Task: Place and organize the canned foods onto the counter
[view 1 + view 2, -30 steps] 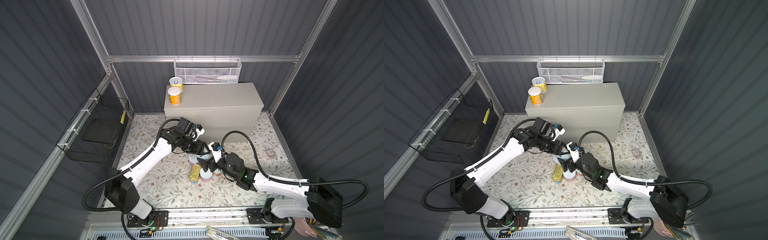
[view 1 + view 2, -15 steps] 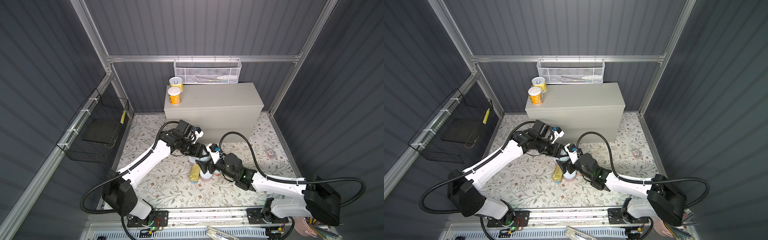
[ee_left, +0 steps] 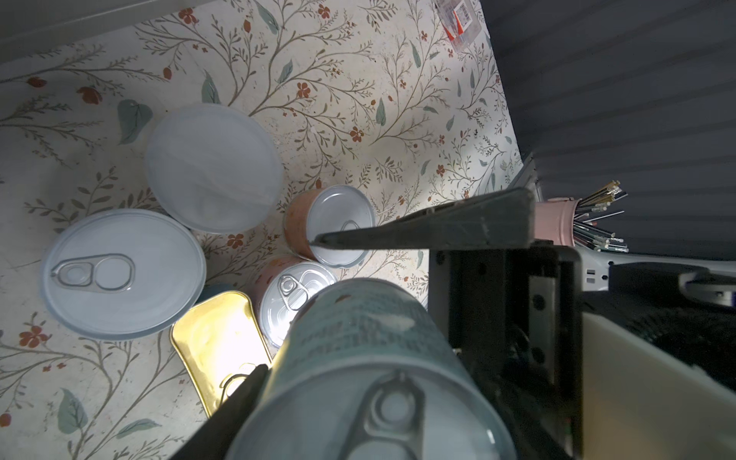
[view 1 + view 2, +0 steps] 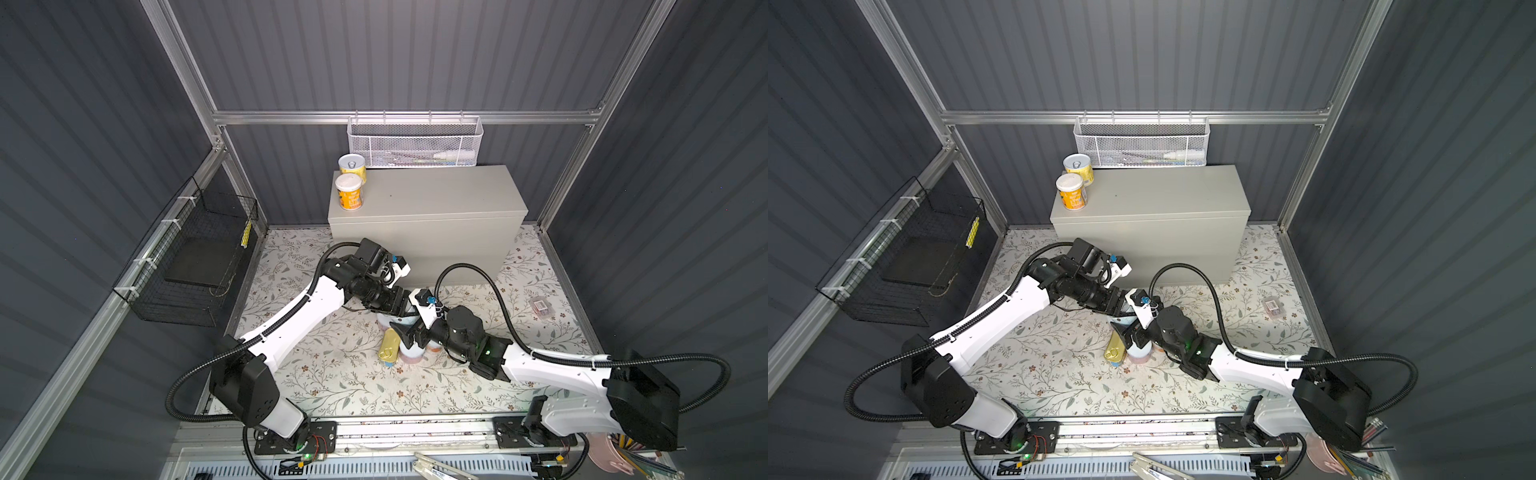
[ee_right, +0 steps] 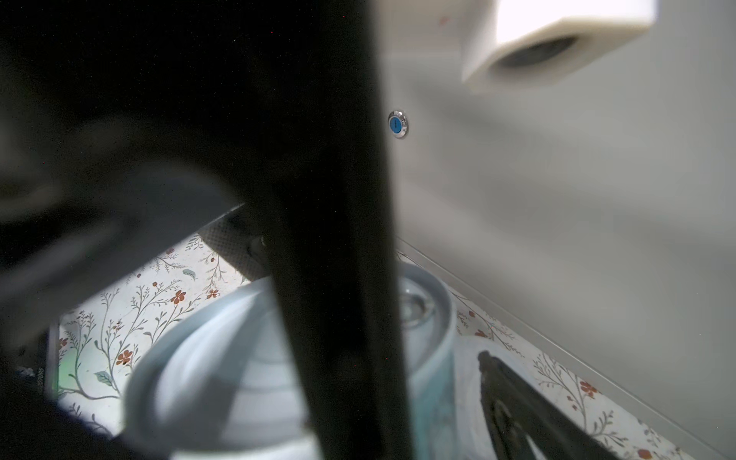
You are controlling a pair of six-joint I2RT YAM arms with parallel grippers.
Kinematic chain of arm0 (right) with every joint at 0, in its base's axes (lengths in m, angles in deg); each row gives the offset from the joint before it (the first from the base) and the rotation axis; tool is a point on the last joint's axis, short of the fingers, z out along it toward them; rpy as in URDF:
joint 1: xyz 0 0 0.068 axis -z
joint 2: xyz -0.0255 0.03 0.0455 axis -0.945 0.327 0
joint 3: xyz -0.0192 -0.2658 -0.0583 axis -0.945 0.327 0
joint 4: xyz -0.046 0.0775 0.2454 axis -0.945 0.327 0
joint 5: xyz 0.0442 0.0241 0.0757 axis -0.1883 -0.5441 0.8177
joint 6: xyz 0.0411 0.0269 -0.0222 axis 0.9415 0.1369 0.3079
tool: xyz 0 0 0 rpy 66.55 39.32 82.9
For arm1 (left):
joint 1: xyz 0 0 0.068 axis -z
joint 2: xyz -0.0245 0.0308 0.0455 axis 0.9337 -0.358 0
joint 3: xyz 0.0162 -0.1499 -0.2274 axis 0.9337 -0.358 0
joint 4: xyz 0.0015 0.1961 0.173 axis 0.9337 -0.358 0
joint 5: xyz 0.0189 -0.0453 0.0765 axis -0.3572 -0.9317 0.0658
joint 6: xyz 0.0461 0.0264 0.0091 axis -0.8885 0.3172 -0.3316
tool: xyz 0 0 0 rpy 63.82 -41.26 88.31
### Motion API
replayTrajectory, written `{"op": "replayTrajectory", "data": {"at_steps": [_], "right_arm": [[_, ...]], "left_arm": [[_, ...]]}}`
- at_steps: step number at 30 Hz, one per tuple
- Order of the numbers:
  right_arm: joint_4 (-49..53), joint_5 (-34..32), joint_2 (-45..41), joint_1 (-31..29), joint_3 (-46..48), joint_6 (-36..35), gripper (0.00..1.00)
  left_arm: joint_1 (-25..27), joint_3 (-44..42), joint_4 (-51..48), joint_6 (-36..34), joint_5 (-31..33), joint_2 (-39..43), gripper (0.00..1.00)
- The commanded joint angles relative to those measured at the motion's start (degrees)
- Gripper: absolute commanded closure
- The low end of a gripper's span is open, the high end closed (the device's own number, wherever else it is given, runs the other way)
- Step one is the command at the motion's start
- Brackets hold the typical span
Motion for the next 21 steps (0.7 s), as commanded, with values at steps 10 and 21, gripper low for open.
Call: {"op": "replayTrajectory", "data": {"at_steps": [10,21], "right_arm": [[-3.1,-1.0,-1.2,0.0,0.9,-1.5,0.03],[-3.2,-0.5,-1.7,-0.1,1.4,-1.4,0.22]], "left_arm": [[0.5,3.0,-1.3,-1.8,-6.4,-1.7,0.41],[-1.1,4.9,-2.7,-2.7,-7.2,-2.9,0.41]]}}
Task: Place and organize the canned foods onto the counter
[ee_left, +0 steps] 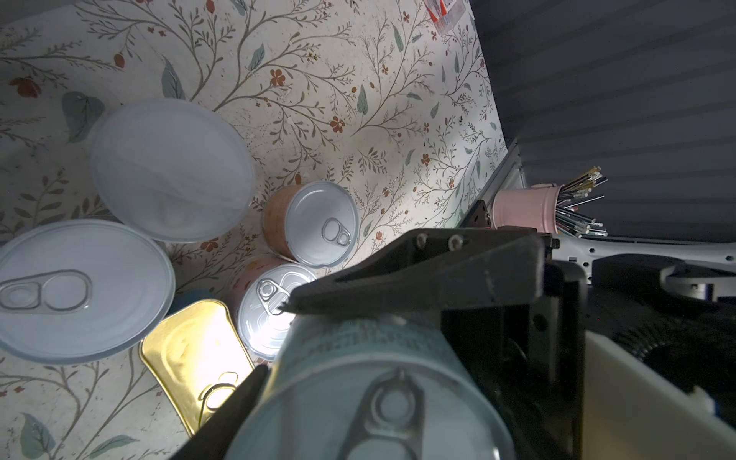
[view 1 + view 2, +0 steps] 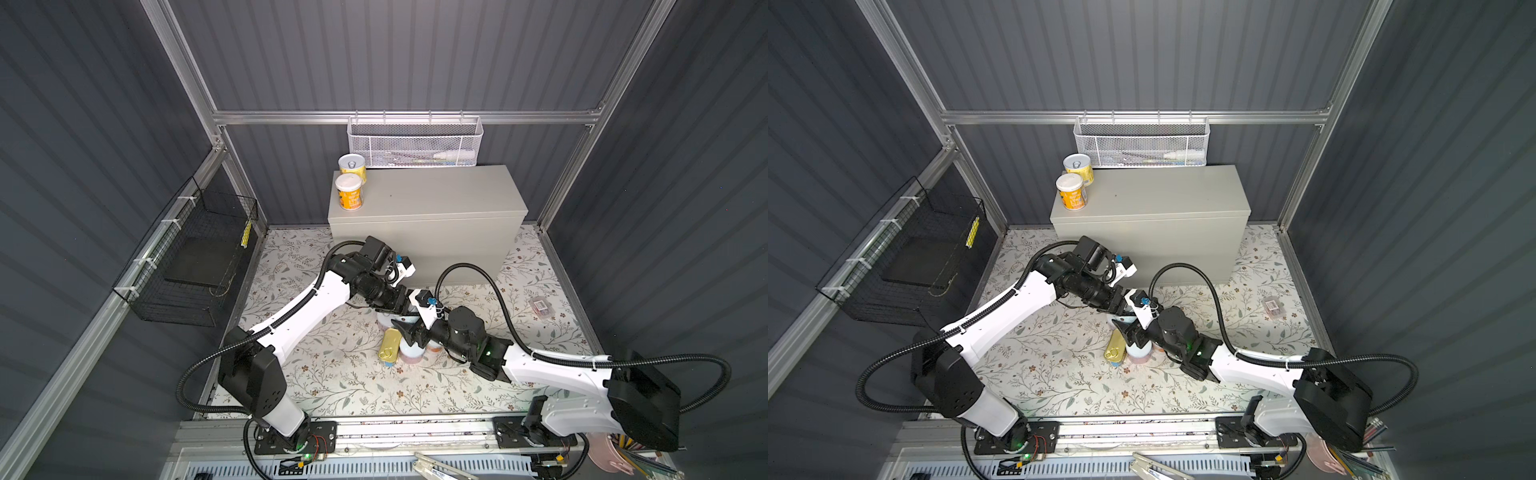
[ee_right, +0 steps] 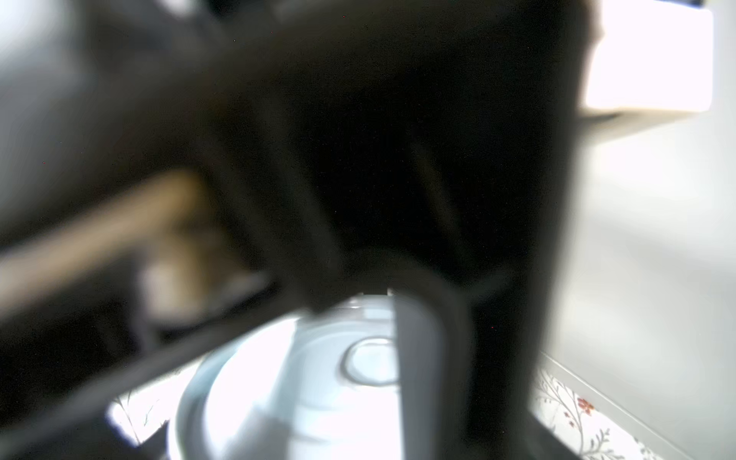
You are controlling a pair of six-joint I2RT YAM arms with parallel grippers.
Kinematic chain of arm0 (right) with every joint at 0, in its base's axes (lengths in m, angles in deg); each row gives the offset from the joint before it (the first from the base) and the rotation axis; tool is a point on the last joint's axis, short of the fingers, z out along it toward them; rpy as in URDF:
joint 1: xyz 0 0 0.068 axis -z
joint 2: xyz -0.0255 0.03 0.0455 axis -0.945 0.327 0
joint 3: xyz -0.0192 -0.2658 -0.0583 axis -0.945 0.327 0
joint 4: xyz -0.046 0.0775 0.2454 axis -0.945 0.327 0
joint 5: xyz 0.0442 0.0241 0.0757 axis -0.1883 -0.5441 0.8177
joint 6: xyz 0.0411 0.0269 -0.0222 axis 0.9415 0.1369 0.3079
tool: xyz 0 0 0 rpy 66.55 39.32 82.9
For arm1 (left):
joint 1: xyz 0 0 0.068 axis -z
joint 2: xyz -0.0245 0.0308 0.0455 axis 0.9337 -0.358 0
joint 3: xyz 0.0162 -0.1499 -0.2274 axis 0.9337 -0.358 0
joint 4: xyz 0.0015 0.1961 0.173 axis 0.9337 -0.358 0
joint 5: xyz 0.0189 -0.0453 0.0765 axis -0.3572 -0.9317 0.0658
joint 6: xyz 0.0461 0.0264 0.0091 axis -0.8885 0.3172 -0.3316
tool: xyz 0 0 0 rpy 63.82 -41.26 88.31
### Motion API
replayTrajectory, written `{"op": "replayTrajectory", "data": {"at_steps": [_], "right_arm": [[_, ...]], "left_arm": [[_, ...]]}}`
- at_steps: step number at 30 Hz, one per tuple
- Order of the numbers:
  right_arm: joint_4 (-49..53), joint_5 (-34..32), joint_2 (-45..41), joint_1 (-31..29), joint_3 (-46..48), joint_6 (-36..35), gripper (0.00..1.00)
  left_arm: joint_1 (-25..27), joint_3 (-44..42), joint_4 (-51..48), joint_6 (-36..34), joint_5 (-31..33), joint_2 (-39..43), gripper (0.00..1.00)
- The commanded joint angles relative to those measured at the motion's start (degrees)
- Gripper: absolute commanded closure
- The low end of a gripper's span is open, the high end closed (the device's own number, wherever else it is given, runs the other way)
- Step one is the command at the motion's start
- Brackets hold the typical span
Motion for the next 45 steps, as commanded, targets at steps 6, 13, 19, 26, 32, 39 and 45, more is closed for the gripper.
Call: {"op": "replayTrajectory", "data": {"at_steps": [6,13,19,26,32,39,45], "right_arm": [[-2.8,-0.6,-2.0,0.1,2.0,0.7,0.27],[-2.9,-0.2,-2.1,0.1,1.9,0.6,0.31],[-3.8,-0.2,-2.3,0.1,2.3,1.0,0.33],[-3.8,0.5,-2.3,0.1,2.2,1.1,0.34],[-4.4,0.5,-2.3,0.1,2.2,1.6,0.35],[-4.8,0.6,-1.7,0.1,2.3,1.6,0.36],[-5.0,0.5,-1.7,0.1,2.4,1.5,0.37]], "left_arm": [[-1.6,1.1,-0.1,-0.5,-5.4,0.3,0.41],[-1.9,0.0,0.6,-0.3,-6.2,0.2,0.38],[-2.3,-1.0,1.8,0.4,-7.3,0.2,0.35],[-2.5,-1.4,2.0,0.3,-6.9,0.1,0.18],[-3.0,-4.3,3.5,0.9,-6.7,0.1,0.06],[-3.6,-4.8,3.6,1.1,-6.8,-0.3,0.01],[-4.2,-4.7,3.6,1.3,-6.8,0.0,0.00]]}}
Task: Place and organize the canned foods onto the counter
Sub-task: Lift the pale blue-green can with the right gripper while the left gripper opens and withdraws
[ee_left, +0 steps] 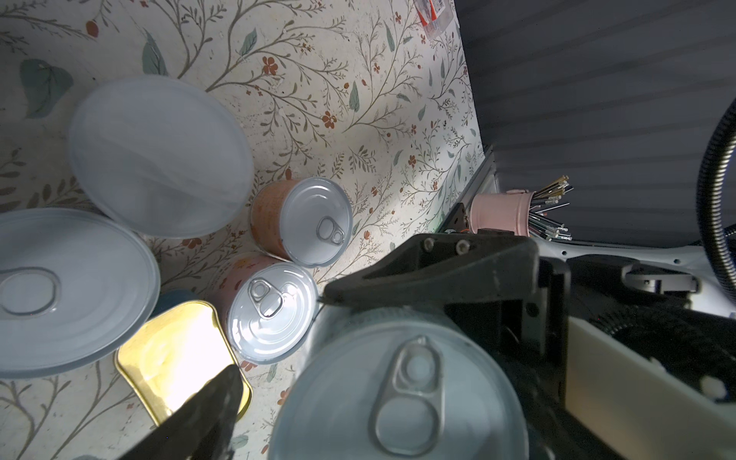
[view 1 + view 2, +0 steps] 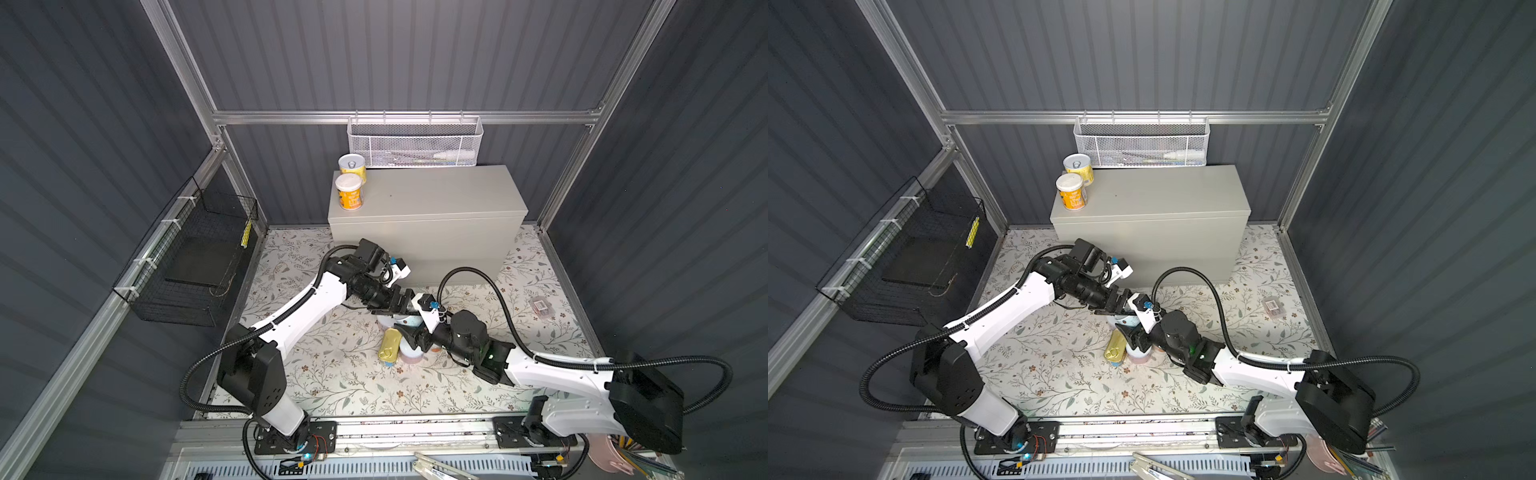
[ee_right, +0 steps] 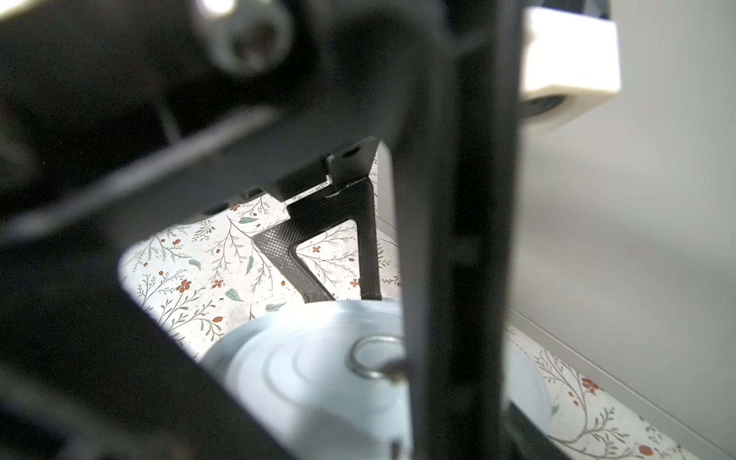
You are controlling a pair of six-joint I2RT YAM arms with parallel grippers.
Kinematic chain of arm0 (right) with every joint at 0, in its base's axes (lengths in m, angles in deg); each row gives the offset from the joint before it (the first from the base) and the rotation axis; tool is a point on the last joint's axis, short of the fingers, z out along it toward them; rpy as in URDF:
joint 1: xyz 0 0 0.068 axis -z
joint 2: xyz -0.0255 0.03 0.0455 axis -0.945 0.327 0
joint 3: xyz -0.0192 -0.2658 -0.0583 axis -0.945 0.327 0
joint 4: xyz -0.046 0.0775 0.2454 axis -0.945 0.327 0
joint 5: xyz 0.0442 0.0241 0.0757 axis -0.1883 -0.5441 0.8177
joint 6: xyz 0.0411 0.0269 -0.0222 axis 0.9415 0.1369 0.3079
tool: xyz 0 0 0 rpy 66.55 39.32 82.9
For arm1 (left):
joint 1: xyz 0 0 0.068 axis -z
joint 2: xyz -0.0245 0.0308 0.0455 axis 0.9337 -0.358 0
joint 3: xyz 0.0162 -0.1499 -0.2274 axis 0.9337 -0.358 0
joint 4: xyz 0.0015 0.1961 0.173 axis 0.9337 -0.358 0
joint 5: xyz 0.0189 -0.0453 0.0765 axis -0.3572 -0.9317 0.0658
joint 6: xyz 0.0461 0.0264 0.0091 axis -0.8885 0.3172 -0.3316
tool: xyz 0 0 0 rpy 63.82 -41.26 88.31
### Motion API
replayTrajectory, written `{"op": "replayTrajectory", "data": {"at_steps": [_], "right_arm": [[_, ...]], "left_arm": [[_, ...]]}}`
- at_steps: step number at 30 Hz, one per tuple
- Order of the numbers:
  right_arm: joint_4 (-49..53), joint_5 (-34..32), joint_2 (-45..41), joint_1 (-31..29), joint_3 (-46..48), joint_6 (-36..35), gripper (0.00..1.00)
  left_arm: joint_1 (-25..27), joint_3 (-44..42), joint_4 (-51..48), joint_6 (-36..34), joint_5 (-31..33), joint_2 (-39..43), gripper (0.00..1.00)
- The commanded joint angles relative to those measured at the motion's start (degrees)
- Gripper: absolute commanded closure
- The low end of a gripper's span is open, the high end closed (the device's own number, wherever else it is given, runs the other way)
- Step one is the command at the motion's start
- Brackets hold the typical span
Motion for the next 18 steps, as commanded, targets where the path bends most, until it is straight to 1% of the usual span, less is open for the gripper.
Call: {"op": "replayTrajectory", "data": {"at_steps": [1,12,18], "right_arm": [[-4.4,-0.3,-0.7,0.1,-0.2,0.4,0.37],[-4.4,-0.8,-0.8,0.1,0.1,0.3,0.37],[-4.3,-1.4,-1.1,0.2,0.2,0.5,0.37]], "left_arm": [[-0.7,-0.6,-0.1,0.2,-0.9,0.2,0.00],[-2.5,-1.7,1.0,1.4,-1.3,1.4,0.00],[-5.4,-3.5,2.0,4.1,-1.4,2.2,0.00]]}}
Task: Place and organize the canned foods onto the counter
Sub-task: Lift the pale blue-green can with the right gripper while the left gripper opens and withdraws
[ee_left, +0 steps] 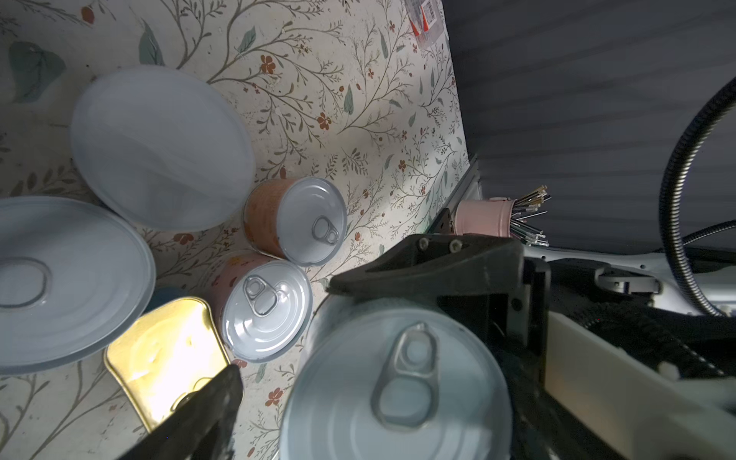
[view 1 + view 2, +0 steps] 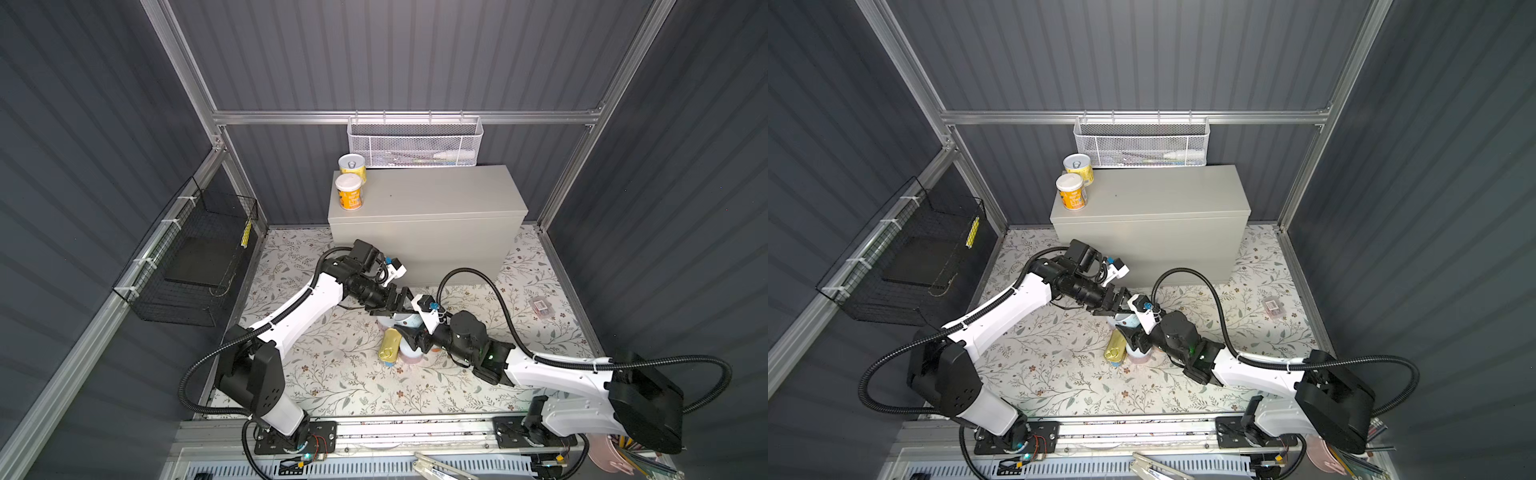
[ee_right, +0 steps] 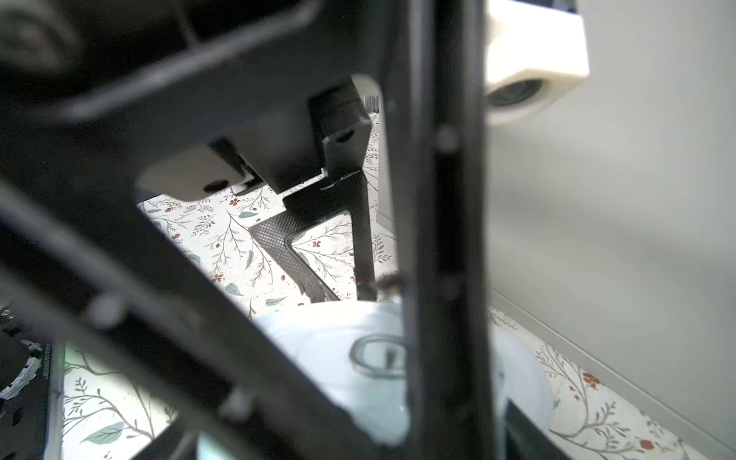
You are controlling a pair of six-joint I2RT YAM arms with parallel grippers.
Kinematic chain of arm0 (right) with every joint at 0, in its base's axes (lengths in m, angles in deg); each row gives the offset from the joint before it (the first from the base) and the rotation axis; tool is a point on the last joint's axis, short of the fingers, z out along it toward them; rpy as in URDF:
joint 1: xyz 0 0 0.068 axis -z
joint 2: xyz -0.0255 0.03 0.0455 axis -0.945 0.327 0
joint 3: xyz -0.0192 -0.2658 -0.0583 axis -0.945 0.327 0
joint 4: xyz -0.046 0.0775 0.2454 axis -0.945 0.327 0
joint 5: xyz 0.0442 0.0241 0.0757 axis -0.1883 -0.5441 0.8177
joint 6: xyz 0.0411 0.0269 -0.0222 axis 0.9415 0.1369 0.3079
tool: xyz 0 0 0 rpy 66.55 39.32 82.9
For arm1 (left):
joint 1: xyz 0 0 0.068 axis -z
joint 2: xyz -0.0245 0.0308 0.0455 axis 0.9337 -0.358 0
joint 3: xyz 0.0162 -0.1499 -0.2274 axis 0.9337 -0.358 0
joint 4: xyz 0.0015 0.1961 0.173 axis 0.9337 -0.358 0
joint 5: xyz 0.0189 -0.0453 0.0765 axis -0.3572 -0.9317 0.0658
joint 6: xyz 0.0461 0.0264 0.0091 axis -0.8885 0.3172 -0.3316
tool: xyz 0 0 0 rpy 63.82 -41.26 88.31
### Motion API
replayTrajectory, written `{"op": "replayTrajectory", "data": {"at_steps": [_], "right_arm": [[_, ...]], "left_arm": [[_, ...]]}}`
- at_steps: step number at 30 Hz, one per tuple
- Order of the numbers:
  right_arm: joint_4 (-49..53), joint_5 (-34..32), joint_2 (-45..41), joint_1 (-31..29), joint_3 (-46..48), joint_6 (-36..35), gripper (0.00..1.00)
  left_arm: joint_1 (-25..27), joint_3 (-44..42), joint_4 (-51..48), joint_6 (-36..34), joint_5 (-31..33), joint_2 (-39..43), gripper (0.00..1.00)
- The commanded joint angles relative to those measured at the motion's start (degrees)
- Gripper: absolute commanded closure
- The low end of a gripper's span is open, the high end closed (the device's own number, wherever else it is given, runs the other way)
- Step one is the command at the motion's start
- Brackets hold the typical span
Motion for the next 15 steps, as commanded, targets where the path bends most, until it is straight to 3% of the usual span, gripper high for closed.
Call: {"op": "replayTrajectory", "data": {"at_steps": [1,15], "right_arm": [[-4.8,-1.4,-1.0,0.1,-0.1,0.5,0.37],[-3.5,-1.0,0.3,0.5,-2.0,2.3,0.38]], "left_arm": [[-3.3,-1.2,-0.2,2.1,2.0,1.5,0.00],[-7.7,-5.7,2.4,5.8,9.2,12.1,0.00]]}}
